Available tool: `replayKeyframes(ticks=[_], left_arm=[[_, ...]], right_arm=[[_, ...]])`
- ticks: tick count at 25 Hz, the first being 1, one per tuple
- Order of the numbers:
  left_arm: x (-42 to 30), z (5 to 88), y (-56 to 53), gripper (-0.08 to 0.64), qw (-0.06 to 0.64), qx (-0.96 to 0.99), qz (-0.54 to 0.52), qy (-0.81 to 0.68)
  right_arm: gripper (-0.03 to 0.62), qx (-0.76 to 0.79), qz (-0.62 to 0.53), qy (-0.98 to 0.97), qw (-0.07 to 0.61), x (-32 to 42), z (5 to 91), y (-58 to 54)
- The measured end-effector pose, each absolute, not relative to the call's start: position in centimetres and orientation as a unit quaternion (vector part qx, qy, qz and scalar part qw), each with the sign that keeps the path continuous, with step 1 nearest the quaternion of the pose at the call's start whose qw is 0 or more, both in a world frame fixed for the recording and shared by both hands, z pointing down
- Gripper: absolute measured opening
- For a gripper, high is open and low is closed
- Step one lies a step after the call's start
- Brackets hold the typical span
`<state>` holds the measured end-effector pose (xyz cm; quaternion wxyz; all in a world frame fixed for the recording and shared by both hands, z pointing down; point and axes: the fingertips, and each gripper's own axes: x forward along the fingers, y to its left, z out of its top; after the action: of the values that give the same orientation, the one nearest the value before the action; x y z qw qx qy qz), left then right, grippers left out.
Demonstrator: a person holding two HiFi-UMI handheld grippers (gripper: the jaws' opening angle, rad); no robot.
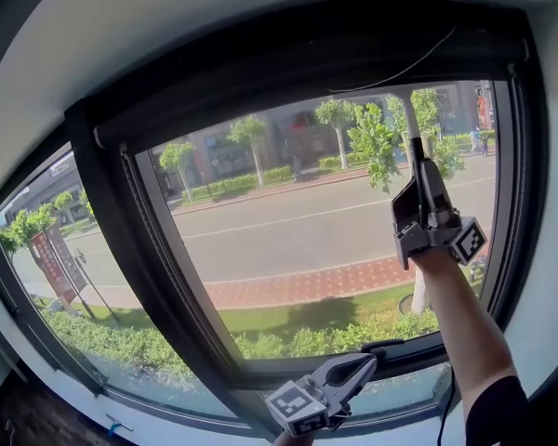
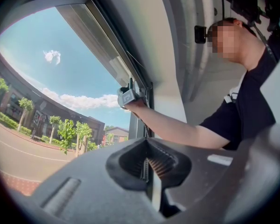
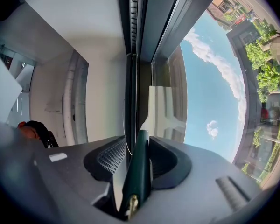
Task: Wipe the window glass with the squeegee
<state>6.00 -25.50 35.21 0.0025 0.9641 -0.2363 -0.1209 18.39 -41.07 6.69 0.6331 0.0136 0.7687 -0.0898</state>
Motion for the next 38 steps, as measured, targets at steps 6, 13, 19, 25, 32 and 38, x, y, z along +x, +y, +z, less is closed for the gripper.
replayKeyframes(ticks=[6, 13, 19, 25, 32, 38], left_arm=[[5.9, 34.4, -25.3, 0.003, 0.000, 0.966, -0.114, -0.231], [5.6, 35.6, -24.7, 0.003, -0.001, 0.970, -0.102, -0.220], [6.1, 35.4, -23.8, 0.003, 0.009, 0.972, -0.098, -0.215], [5.5, 35.9, -23.4, 0.002, 0.016, 0.971, -0.098, -0.219], [5.1, 36.5, -23.0, 0.003, 0.019, 0.971, -0.099, -0.219], [5.0, 36.5, -22.9, 0.003, 0.024, 0.971, -0.100, -0.218]], right_arm=[[0.160, 0.005, -0.071, 0.777, 0.626, 18.9, 7.8, -42.0], [0.160, 0.006, -0.091, 0.774, 0.626, 18.5, 9.4, -41.0], [0.160, -0.004, -0.103, 0.773, 0.626, 18.9, 11.0, -41.0], [0.160, 0.013, -0.127, 0.759, 0.639, 17.7, 9.9, -38.6], [0.161, -0.006, -0.118, 0.768, 0.629, 18.7, 12.6, -39.7], [0.161, -0.017, -0.113, 0.774, 0.622, 19.2, 14.3, -40.4]])
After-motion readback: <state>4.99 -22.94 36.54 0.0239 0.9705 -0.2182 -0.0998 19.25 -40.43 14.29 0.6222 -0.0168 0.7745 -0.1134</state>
